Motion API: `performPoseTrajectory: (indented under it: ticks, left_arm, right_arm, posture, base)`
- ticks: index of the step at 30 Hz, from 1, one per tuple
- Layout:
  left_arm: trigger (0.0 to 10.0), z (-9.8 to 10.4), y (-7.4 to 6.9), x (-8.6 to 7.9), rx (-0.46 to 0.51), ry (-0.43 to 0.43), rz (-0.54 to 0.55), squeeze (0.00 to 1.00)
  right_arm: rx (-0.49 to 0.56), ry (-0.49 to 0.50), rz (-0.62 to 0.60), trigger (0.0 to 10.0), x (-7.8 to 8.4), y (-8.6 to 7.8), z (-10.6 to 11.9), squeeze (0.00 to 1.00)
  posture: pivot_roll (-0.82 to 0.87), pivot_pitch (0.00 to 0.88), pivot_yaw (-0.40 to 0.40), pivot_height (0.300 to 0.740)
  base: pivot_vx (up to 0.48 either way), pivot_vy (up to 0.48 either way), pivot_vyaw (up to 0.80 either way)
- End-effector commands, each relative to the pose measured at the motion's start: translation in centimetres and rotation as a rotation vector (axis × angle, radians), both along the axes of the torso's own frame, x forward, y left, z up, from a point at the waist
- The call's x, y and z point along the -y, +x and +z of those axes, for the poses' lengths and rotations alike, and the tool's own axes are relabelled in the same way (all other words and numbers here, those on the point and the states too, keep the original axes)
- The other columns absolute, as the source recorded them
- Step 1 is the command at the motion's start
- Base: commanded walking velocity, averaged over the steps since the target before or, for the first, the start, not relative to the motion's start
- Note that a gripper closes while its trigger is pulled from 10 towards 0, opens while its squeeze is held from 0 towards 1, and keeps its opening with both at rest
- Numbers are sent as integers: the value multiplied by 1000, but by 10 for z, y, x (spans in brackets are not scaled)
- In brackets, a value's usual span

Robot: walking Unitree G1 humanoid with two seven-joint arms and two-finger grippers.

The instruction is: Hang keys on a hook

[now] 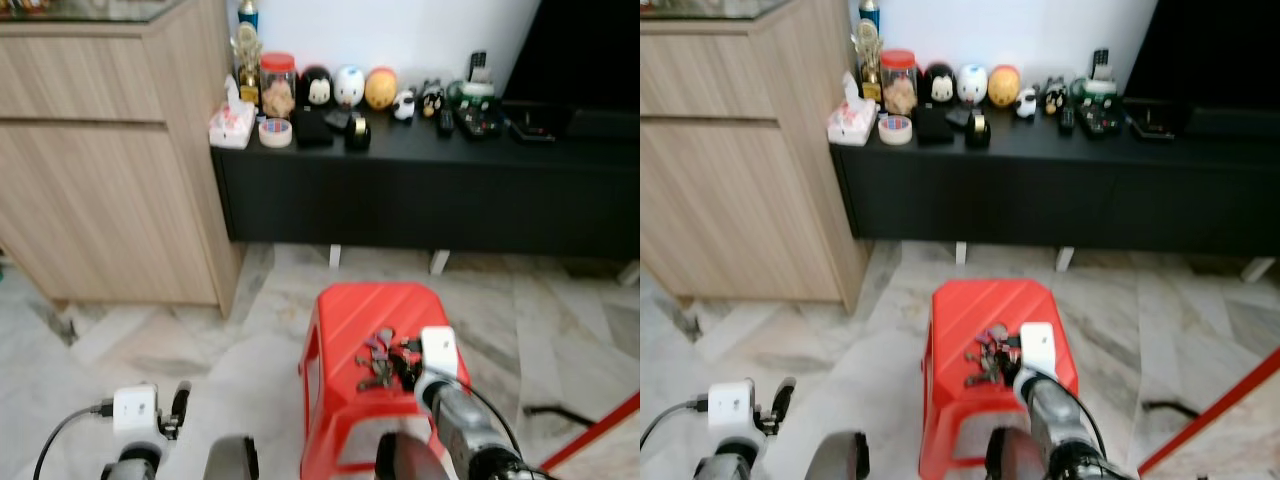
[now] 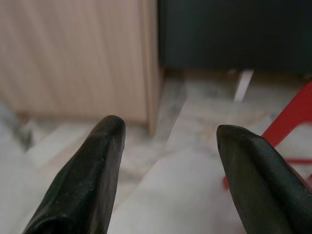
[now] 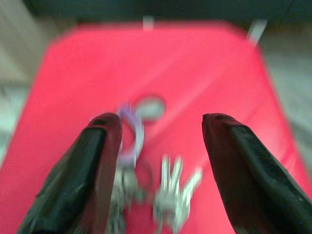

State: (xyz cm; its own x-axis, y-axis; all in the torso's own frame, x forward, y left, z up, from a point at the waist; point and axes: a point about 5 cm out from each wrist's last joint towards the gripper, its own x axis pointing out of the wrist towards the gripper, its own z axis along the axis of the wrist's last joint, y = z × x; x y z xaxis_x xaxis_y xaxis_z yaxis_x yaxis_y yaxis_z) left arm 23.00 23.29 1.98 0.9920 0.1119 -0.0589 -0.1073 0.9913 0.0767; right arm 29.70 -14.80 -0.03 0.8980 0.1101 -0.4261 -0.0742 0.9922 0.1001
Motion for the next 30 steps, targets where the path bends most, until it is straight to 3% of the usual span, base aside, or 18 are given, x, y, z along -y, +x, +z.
performPoseTrajectory:
  ticks: [1,5,8,17,30]
  left_arm:
    - [10000,5,-1,2,13,1,-5,0]
    - [10000,23,-1,8,63,-2,-15,0]
    - [10000,30,-3,11,70,-7,-15,0]
    - [10000,32,-12,13,30,-12,-25,0]
    - [10000,32,-14,11,-18,-12,-25,0]
  right_arm:
    - [92,2,-20,10000,4,8,12,0]
    - [184,0,-7,10000,2,7,19,0]
    - [193,-3,16,10000,0,3,17,0]
    - [39,-67,56,10000,1,-12,-5,0]
    - [-26,-76,118,10000,-6,-11,-9,0]
  posture:
    - [174,101,-80,584]
    - [170,118,-84,584]
    - [167,132,-87,584]
    - [165,167,-87,584]
    - [165,171,-89,584]
  base:
    - [0,0,0]
    - [0,0,0]
    - [0,0,0]
    - [0,0,0]
    - [0,0,0]
